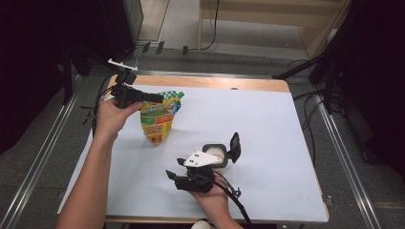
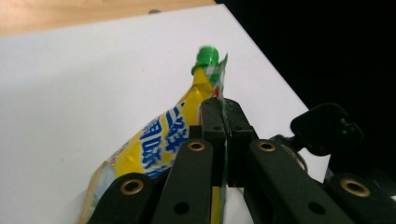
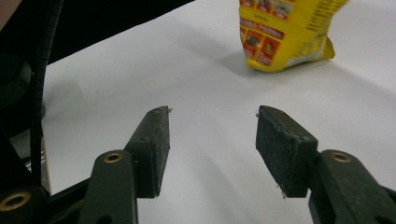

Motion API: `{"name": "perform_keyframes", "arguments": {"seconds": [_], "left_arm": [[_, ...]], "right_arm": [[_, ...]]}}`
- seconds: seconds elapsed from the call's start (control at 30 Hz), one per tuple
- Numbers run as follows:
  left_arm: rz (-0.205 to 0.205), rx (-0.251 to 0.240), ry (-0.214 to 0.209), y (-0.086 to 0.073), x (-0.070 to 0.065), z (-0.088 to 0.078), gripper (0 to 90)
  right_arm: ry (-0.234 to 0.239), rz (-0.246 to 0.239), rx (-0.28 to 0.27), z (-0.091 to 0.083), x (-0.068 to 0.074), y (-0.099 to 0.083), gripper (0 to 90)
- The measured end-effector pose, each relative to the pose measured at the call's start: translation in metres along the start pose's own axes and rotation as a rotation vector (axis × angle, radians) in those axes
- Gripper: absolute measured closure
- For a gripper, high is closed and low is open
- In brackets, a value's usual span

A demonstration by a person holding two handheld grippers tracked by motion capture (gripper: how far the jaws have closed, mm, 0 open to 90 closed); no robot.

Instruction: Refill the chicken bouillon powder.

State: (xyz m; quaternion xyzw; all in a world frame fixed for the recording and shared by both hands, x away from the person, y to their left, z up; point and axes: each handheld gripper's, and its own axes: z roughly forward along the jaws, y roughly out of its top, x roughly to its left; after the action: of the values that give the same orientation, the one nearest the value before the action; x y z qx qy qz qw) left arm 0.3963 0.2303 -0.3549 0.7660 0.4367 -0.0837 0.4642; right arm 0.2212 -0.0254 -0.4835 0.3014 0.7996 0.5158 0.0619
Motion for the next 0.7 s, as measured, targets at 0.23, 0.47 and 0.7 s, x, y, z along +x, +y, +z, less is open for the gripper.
{"name": "perform_keyframes", "arguments": {"seconds": [0.23, 0.47, 0.7], "left_arm": [[0.058, 0.015, 0.036, -0.001, -0.010, 0.001, 81.0], [0.061, 0.007, 0.032, -0.001, -0.012, 0.000, 73.2], [0.066, -0.003, 0.047, 0.000, -0.017, -0.004, 69.6]], "right_arm": [[0.006, 0.001, -0.001, -0.002, 0.000, 0.002, 46.3], [0.010, -0.011, 0.010, -0.002, 0.000, 0.003, 46.5], [0.020, -0.002, 0.019, -0.003, 0.000, 0.006, 47.4]]}}
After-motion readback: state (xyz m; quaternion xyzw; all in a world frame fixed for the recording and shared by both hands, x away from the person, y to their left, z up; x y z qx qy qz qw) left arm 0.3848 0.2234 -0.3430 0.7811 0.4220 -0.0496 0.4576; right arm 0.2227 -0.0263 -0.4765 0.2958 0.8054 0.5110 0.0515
